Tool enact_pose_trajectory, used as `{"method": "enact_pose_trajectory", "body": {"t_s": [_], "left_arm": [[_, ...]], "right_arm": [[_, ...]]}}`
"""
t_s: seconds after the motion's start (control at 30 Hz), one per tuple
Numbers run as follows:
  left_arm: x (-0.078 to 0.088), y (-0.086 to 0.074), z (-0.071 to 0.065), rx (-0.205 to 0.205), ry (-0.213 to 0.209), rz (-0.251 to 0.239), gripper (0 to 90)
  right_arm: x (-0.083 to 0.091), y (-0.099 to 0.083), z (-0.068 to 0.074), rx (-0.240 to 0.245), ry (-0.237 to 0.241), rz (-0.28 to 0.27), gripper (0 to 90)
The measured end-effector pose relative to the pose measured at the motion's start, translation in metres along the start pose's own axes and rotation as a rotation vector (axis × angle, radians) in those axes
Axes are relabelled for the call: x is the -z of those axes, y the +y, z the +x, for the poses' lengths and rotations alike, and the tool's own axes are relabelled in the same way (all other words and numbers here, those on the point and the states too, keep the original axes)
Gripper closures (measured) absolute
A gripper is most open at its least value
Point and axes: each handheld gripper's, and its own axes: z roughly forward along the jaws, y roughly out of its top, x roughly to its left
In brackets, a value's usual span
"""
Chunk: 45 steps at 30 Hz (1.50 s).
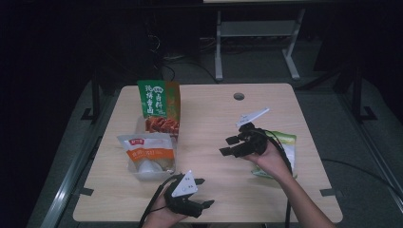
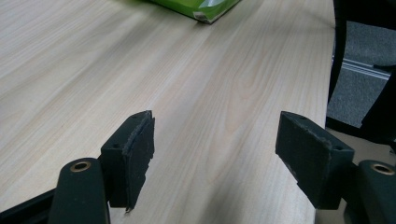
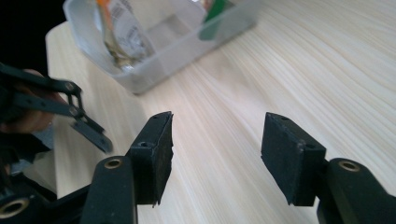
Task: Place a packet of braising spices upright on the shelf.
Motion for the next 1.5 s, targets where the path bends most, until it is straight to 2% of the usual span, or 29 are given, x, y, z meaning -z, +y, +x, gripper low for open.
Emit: {"method": "enact_pose_trajectory", "body": {"t_s": [0.07, 0.23, 0.53, 0.77, 0.87, 1.03, 1.2, 1.37, 1.5], "left_arm": [[0.000, 0.000, 0.000, 0.008, 0.004, 0.004, 28.0], [-0.001, 0.000, 0.001, 0.010, 0.000, 0.006, 27.9], [-0.003, -0.001, 0.002, 0.023, -0.004, 0.004, 27.8], [-0.002, -0.001, 0.005, 0.019, 0.002, 0.009, 27.3], [-0.003, 0.000, 0.004, 0.029, 0.002, 0.001, 27.3], [-0.003, 0.000, 0.004, 0.029, 0.003, 0.002, 27.2], [-0.001, 0.000, 0.005, 0.031, 0.005, 0.000, 27.2], [-0.001, 0.000, 0.006, 0.037, 0.007, -0.002, 27.3], [-0.002, 0.000, 0.005, 0.036, 0.005, 0.001, 27.3]], "right_arm": [[0.006, -0.007, -0.004, -0.013, -0.026, 0.000, 41.7], [0.018, -0.024, -0.016, -0.063, -0.063, 0.002, 41.3], [0.033, -0.047, -0.034, -0.122, -0.124, 0.016, 38.4], [0.047, -0.067, -0.050, -0.180, -0.198, 0.034, 35.2], [0.054, -0.075, -0.055, -0.206, -0.221, 0.040, 34.8], [0.064, -0.087, -0.063, -0.224, -0.274, 0.055, 32.8], [0.074, -0.098, -0.073, -0.265, -0.317, 0.064, 31.7], [0.082, -0.110, -0.085, -0.312, -0.340, 0.052, 31.5], [0.085, -0.117, -0.092, -0.352, -0.353, 0.064, 31.0]]}}
